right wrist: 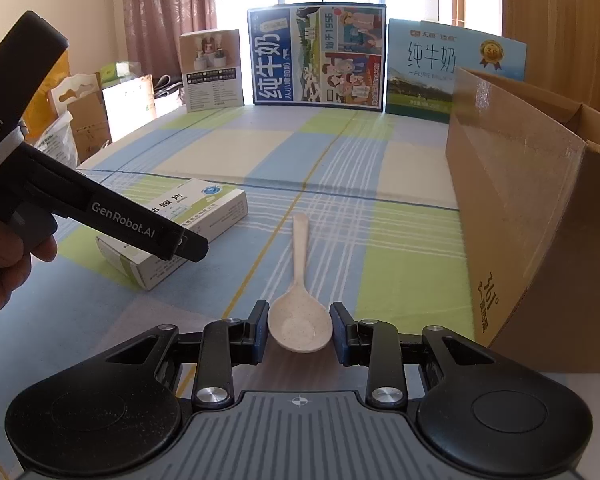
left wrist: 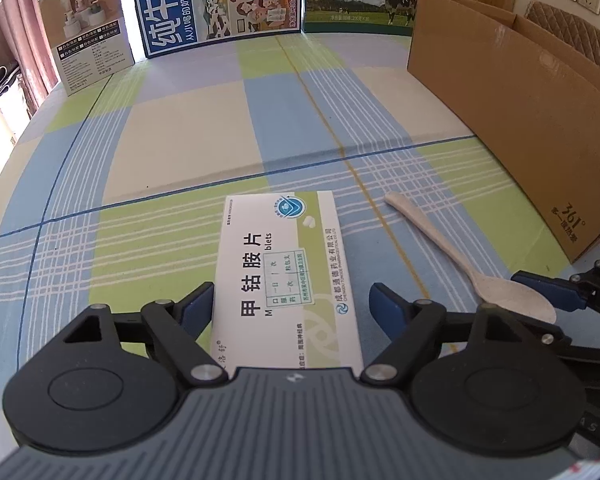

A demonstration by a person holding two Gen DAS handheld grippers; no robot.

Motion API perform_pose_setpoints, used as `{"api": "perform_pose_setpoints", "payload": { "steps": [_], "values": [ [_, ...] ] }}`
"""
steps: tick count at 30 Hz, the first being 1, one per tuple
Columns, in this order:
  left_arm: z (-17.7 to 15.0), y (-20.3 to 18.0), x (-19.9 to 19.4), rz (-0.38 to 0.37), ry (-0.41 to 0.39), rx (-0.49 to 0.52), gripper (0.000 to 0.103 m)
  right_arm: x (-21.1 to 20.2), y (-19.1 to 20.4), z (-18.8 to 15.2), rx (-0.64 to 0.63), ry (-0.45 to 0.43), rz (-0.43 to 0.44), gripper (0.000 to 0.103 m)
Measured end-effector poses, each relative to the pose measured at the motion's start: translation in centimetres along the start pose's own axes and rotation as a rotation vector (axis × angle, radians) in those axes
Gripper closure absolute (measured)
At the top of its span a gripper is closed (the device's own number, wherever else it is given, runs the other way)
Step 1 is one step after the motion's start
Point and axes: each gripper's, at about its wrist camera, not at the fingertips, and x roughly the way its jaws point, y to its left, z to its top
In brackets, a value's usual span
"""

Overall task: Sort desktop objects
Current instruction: 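Lift the medicine box with the left tool while the right tool lifts the spoon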

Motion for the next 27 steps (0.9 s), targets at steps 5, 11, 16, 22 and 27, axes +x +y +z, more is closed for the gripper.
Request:
{"api": "perform_pose_setpoints", "payload": {
  "steps": [5, 11, 16, 22, 27],
  "values": [
    [0.1, 0.2, 0.4, 0.006, 0.014, -0.005, 0.035, -0.1, -0.1, 0.0, 0.002, 0.002, -0.004, 0.073],
    [0.0, -0.3, -0.3, 0.004, 0.016, 0.002, 0.036, -0.4, -0.3, 0.2, 0.008, 0.004, -0.004, 0.073],
    [-0.2, -0.7, -1.2, -0.024, 0.008, -0.006, 0.036, -1.0, -0.2, 0.6, 0.007, -0.007, -0.005, 0.073],
    [-0.3, -0.9, -1.8, -0.032, 0.012, -0.015, 0.036, -2.2, 0.0, 1.2, 0.0, -0.024, -0.013, 0.073],
    [-0.8, -0.9, -3.0, -0.031, -0.002, -0.047, 0.036, -3.4, 0.1, 1.6, -0.011, -0.032, -0.02, 0.073]
  ]
}}
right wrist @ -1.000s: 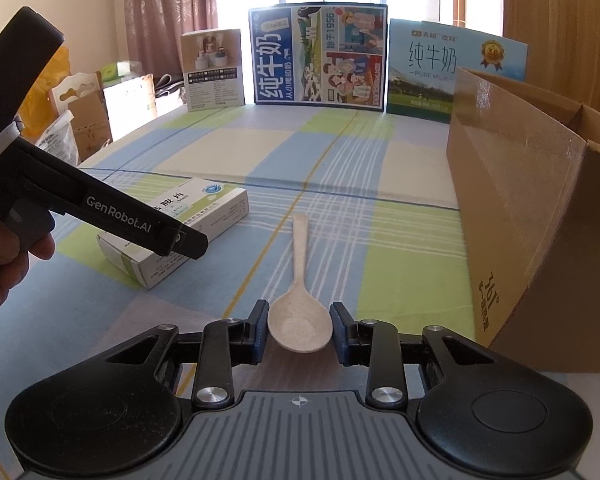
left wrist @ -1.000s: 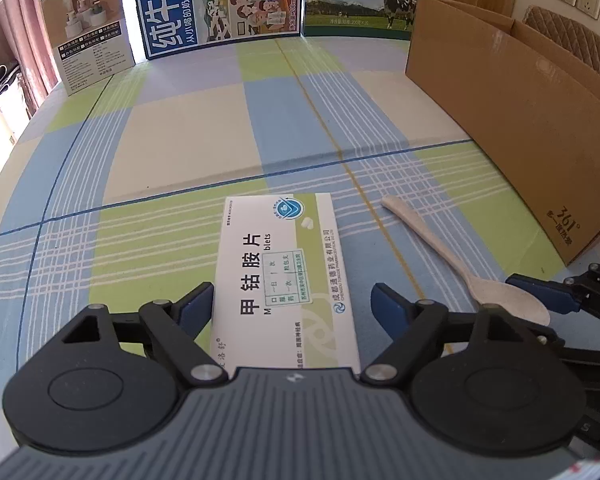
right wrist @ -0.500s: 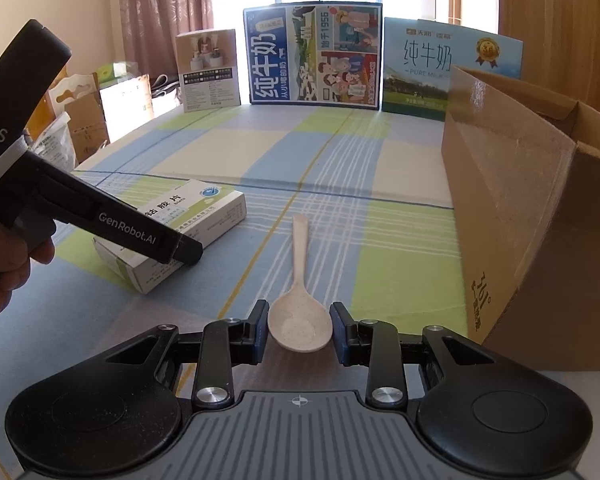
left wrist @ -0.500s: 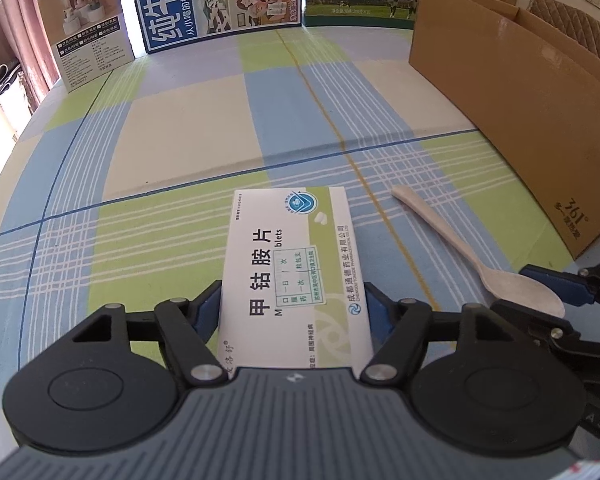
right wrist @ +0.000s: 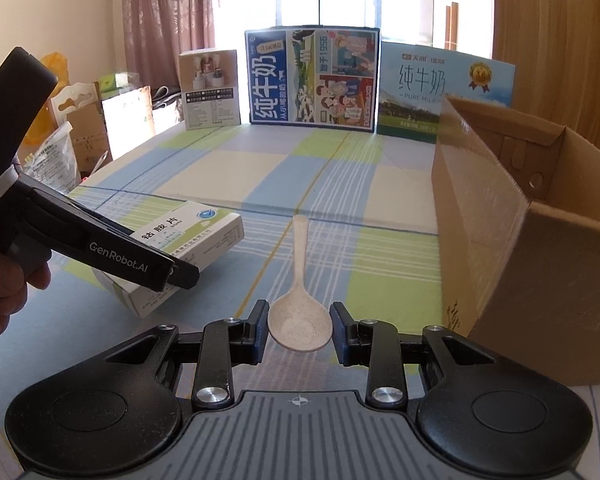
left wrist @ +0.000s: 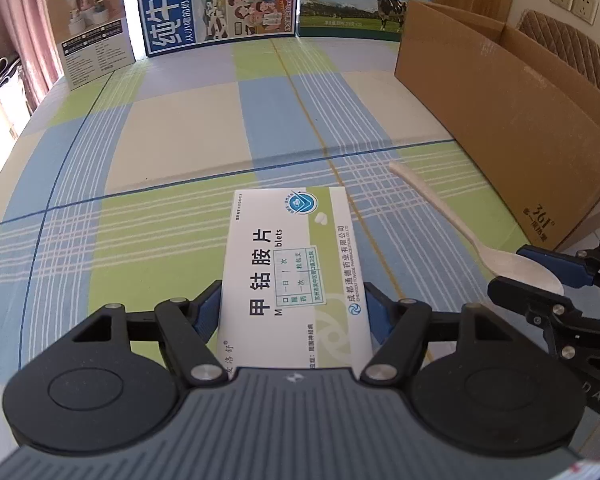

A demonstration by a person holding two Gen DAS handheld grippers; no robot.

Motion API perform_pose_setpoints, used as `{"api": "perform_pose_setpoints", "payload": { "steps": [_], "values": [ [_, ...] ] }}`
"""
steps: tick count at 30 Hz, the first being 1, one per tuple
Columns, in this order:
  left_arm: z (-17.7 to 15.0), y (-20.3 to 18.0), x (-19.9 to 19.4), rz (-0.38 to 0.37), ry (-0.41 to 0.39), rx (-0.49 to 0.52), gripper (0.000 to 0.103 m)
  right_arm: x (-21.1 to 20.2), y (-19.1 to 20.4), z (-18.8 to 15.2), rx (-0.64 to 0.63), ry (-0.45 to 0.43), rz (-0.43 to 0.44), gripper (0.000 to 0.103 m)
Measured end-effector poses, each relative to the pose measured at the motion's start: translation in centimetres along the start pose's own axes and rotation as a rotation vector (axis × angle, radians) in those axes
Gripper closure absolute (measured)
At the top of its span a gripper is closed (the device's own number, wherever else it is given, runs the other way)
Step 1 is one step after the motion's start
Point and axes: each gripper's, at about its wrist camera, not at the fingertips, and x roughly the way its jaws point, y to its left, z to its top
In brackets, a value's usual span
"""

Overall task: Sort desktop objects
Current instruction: 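Lift the medicine box with the left tool while the right tool lifts the spoon, then carry and drop the medicine box with the left tool while the right tool releases the spoon into the box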

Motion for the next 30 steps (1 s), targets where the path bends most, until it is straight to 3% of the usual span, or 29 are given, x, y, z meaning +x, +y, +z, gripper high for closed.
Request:
{"api": "perform_pose_setpoints", "payload": {
  "steps": [8, 14, 21, 30],
  "values": [
    [-0.5, -1.1, -3.1, -0.011, -0.03, -0.043, 0.036, -2.9, 0.4, 1.3, -0.005, -0.039, -0.007, 0.073],
    [1.1, -3.9, -6.1, -0.04, -0.073, -0.033, 0.036, -6.4, -0.7, 3.9, 0.02, -0.125, -0.039, 0.073],
    [5.1, -9.8, -8.5, -0.134, -0.141, 0.013, 0.036, -10.3, -6.5, 6.8, 0.075, -0.209, -0.15, 0.073],
    [11.1, -17.9, -8.2, -0.244, -0.203, 0.058, 0.036, -12.4, -15.8, 7.9, 0.142, -0.217, -0.273, 0.073]
  ]
}}
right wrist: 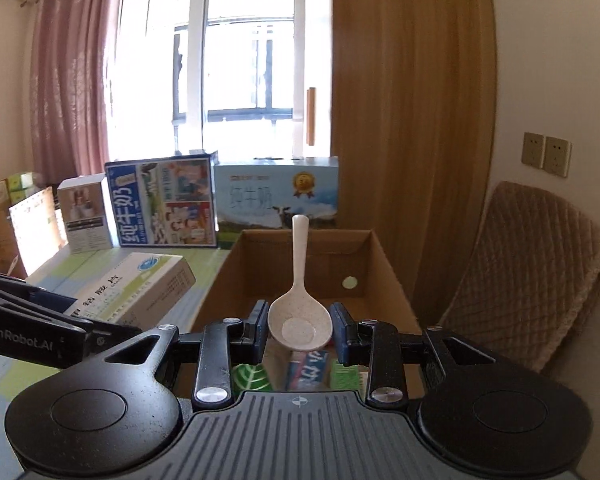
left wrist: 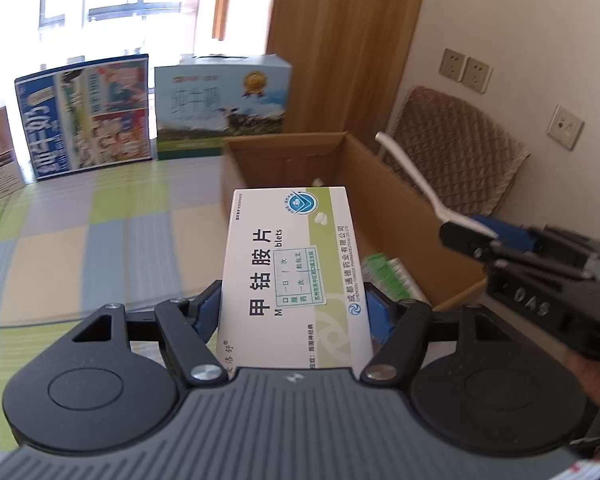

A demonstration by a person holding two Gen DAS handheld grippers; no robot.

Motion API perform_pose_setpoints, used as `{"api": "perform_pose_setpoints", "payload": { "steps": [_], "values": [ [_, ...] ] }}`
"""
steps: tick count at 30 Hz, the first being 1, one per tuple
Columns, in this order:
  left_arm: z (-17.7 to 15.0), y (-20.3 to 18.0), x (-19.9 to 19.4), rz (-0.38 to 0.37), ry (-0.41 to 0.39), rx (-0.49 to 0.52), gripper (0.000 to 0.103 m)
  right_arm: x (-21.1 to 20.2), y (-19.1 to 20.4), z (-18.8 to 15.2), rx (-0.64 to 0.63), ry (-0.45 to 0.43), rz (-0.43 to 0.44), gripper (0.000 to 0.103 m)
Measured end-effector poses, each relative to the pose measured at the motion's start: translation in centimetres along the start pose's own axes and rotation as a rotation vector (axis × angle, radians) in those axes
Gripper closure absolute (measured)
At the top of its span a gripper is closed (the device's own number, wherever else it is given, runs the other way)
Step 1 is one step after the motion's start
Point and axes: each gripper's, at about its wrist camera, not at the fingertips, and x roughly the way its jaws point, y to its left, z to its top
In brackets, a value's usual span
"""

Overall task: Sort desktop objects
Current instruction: 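Carry and drop the medicine box with the left tool while the right tool releases the spoon into the box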

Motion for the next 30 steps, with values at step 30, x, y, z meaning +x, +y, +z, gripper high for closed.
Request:
{"api": "perform_pose_setpoints", "payload": {
  "steps": [30],
  "values": [
    [0.6, -0.8, 4.0, 0.078, 0.015, 0.021, 0.008, 2.9, -4.9, 0.1, 0.138, 0.054, 0.034, 0.044]
  ]
}}
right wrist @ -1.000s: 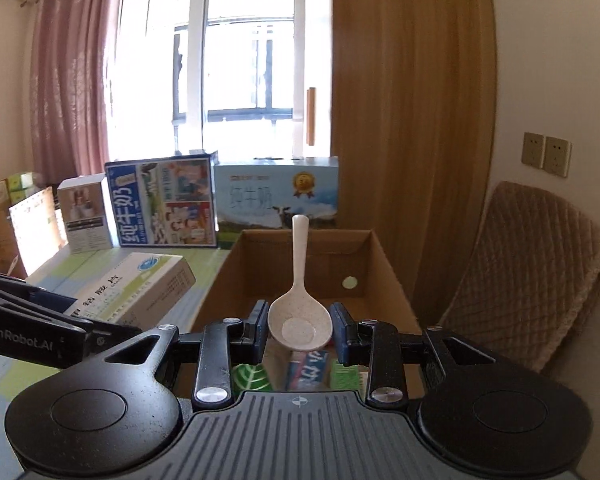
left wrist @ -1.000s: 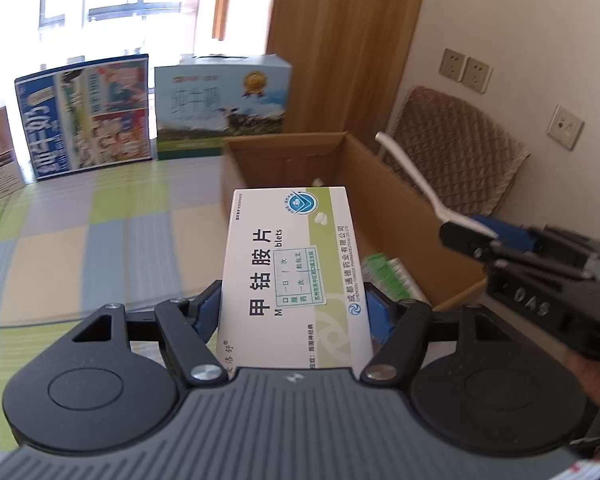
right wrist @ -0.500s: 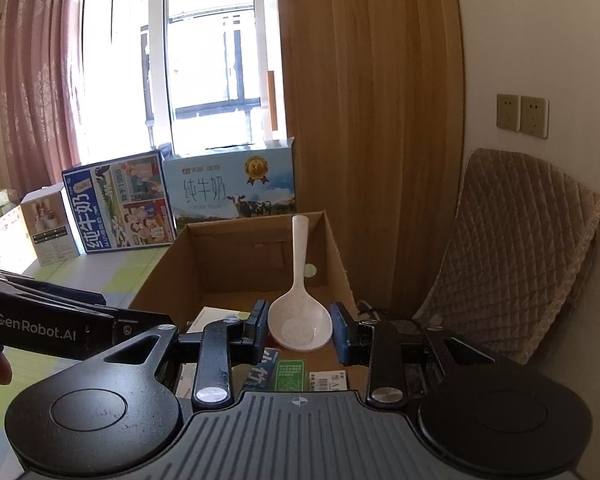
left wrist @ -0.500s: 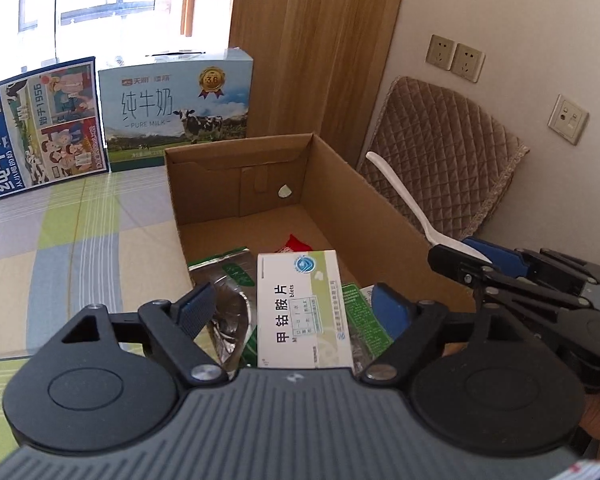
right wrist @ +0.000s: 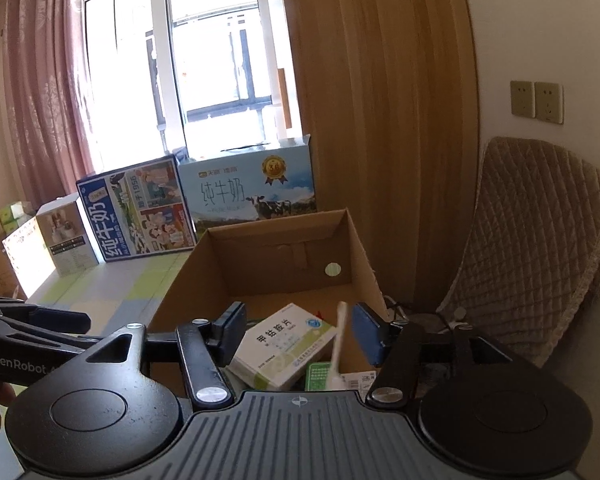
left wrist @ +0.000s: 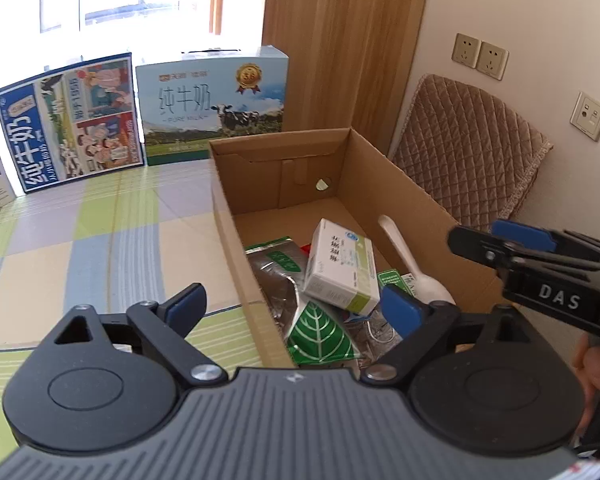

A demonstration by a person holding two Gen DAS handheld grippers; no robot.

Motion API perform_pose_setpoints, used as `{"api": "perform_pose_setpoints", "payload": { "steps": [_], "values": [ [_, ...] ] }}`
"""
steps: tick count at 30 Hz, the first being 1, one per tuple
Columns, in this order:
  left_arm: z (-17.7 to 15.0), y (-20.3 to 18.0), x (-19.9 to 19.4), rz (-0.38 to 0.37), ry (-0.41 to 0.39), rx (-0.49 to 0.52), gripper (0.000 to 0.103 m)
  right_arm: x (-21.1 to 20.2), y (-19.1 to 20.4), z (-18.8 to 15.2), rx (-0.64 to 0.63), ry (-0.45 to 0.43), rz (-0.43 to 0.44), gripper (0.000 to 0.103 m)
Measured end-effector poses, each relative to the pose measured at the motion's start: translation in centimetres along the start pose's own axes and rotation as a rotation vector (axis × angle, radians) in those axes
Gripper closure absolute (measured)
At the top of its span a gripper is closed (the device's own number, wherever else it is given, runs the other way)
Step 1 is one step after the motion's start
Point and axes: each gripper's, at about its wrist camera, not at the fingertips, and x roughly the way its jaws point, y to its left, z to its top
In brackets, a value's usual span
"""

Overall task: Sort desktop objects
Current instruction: 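Carry and drop the medicine box with the left tool while the right tool releases the spoon into the box, then move both open tools back from the cardboard box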

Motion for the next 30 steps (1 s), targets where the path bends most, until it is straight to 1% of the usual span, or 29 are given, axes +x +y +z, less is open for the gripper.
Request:
{"api": "perform_pose_setpoints", "payload": {
  "steps": [1, 2, 3, 4, 6, 9, 11, 16, 22, 26, 30],
  "values": [
    [-0.1, 0.0, -0.4, 0.003, -0.002, -0.004, 0.005, -0.4, 0.0, -0.1, 0.01, 0.008, -0.006, 0.041],
    [-0.3, 0.1, -0.8, 0.007, -0.004, -0.007, 0.002, -0.9, 0.0, -0.1, 0.02, 0.016, -0.013, 0.034],
    [-0.5, 0.1, -1.3, 0.011, -0.005, -0.011, 0.001, -1.3, 0.1, -0.2, 0.028, 0.024, -0.02, 0.028],
    [-0.6, 0.1, -1.7, 0.015, -0.004, -0.014, 0.002, -1.9, 0.2, -0.2, 0.034, 0.034, -0.024, 0.025],
    [-1.2, 0.1, -2.6, 0.02, 0.006, -0.024, 0.001, -3.2, 0.5, -0.4, 0.035, 0.05, -0.027, 0.015],
    [-2.2, -0.1, -4.2, 0.036, 0.019, -0.039, 0.001, -5.3, 1.4, -0.9, 0.015, 0.084, -0.027, 0.005],
    [-3.0, -0.3, -5.3, 0.043, 0.028, -0.054, 0.001, -6.7, 1.8, -1.3, 0.012, 0.105, -0.027, 0.002],
    [-4.8, -1.0, -8.4, 0.036, 0.051, -0.087, 0.001, -10.1, 2.9, -2.6, 0.013, 0.166, -0.029, 0.002],
    [-6.9, -2.1, -12.0, 0.033, 0.068, -0.114, 0.001, -14.0, 3.3, -4.0, 0.03, 0.194, -0.053, 0.002],
    [-8.0, -2.7, -13.8, 0.023, 0.073, -0.139, 0.001, -15.7, 4.0, -4.6, 0.008, 0.216, -0.053, 0.002],
    [-8.8, -3.2, -15.1, 0.034, 0.072, -0.142, 0.001, -16.8, 4.7, -5.1, -0.008, 0.237, -0.05, 0.002]
  ]
}}
